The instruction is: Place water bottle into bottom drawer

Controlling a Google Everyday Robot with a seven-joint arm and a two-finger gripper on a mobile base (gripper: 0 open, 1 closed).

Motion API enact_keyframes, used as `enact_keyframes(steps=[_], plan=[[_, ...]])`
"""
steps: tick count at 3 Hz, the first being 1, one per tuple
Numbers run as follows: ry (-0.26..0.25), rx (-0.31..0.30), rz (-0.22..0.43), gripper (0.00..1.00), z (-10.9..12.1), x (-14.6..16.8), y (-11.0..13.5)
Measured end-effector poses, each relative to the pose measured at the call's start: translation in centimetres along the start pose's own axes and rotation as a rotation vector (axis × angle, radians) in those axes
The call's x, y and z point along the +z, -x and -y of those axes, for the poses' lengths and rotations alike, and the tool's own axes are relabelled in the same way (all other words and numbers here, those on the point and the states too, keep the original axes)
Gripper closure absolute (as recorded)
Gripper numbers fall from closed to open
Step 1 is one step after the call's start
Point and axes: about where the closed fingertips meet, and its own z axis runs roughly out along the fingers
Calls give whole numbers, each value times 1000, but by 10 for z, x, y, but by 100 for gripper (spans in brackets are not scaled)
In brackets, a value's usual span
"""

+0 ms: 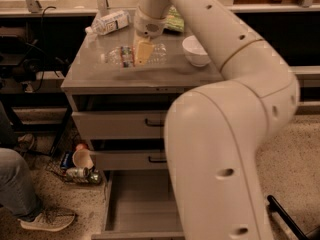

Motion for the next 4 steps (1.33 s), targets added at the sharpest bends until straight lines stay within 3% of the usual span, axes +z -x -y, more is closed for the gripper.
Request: enact_keyframes(steps=[3,4], plan=[[-54,199,-20,100,-80,-67,-62],[-52,198,-20,100,-80,-66,-62]])
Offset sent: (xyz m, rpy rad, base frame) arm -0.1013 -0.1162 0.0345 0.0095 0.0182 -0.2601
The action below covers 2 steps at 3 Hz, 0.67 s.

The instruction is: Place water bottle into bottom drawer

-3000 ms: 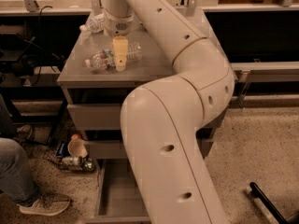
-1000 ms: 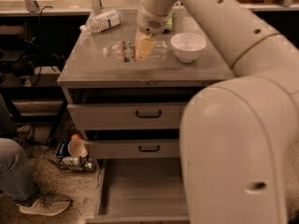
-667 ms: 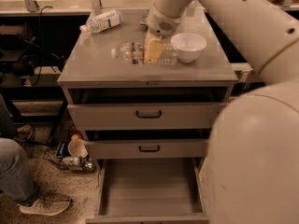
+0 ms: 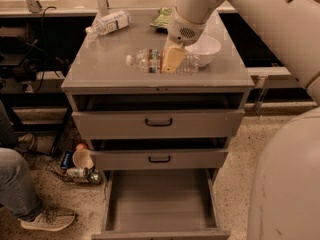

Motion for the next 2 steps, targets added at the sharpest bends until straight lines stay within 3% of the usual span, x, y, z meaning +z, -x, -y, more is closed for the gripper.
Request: enact_keyframes(steps=[2], plan=[[185,135,7,100,-77,51,-37]])
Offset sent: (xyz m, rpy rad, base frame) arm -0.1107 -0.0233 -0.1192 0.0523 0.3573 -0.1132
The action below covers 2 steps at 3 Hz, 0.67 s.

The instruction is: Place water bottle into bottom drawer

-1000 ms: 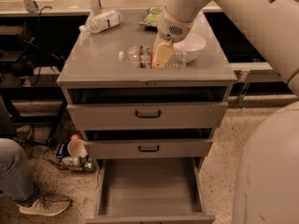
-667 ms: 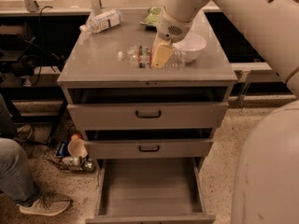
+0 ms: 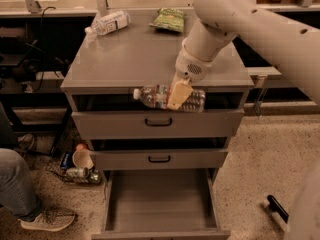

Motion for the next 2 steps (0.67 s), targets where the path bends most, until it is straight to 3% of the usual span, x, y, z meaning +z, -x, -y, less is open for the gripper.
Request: enact_keyframes(steps=[1,2], plan=[[123,35,15,100,-40,51,-10],[123,35,15,100,-40,51,-10]])
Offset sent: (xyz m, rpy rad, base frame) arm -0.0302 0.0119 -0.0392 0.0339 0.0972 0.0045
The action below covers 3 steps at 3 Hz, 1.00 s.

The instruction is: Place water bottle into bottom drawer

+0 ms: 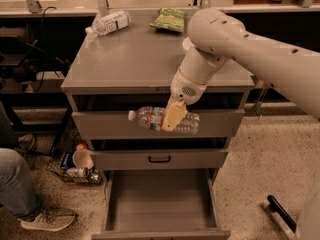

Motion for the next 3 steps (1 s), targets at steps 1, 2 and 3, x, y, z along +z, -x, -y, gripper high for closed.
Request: enact_keyframes(steps=[1,2,3], plan=[[51,21,16,100,-8,27,-6],[126,40,53,100,-23,72,-13],[237,44,122,100,-43,141,-14]])
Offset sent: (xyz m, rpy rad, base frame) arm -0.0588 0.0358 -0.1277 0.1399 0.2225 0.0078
